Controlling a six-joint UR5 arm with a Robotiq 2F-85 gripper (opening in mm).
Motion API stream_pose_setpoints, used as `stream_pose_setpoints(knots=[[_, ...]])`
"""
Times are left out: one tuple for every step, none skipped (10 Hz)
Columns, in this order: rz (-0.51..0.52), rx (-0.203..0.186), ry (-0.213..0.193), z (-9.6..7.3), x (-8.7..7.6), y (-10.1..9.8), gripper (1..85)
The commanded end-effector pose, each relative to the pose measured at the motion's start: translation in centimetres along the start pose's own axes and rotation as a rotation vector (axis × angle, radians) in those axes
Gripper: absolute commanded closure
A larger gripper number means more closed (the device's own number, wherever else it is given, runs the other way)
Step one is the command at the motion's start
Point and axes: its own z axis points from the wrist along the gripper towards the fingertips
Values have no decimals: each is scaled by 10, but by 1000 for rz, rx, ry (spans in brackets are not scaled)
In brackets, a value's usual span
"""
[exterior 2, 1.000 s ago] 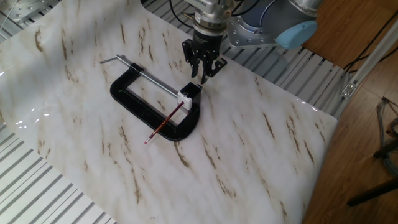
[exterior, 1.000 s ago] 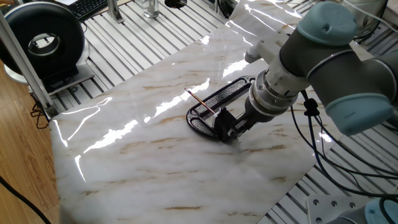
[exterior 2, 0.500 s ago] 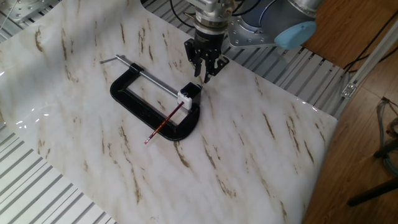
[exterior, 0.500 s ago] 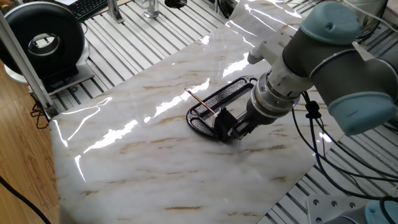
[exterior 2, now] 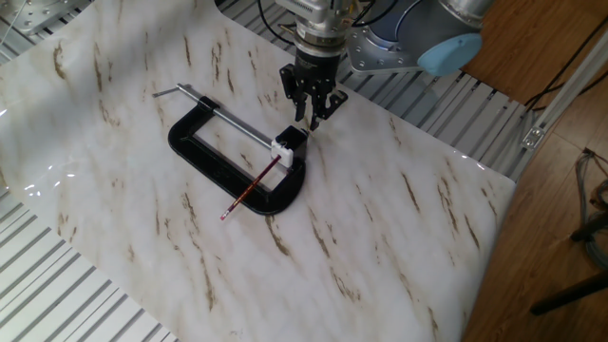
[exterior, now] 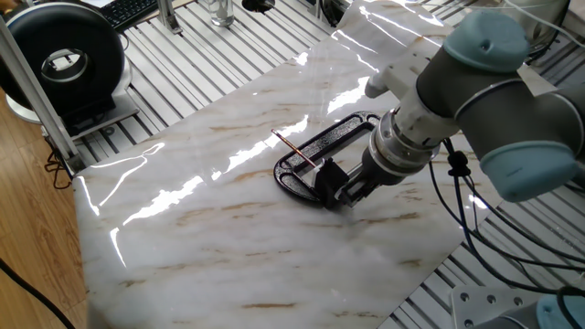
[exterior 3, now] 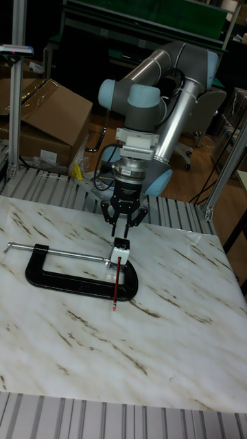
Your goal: Sharpen the pencil with a pencil sharpener
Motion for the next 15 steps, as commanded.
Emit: stream_pose_setpoints(knots=[[-6, -7, -23, 5, -5, -2, 490], [-6, -7, -28, 7, -7, -2, 490], [-7, -4, -29, 8, -7, -3, 490], [-8, -6, -34, 10, -8, -3, 493], [-8, -7, -39, 10, -9, -3, 493], [-6, -6, -40, 10, -9, -2, 493], [-6, -6, -43, 11, -9, -2, 493], [-8, -6, -45, 11, -10, -2, 497], [-5, -7, -43, 11, -9, -2, 493], [-5, -4, -42, 10, -9, -2, 493], [-5, -7, -45, 10, -10, -2, 490], [-8, -4, -45, 9, -10, -3, 490], [-26, 15, -43, 8, -10, -10, 490], [-21, 6, -35, 6, -8, -9, 490], [-3, -6, -23, 4, -4, -4, 490]])
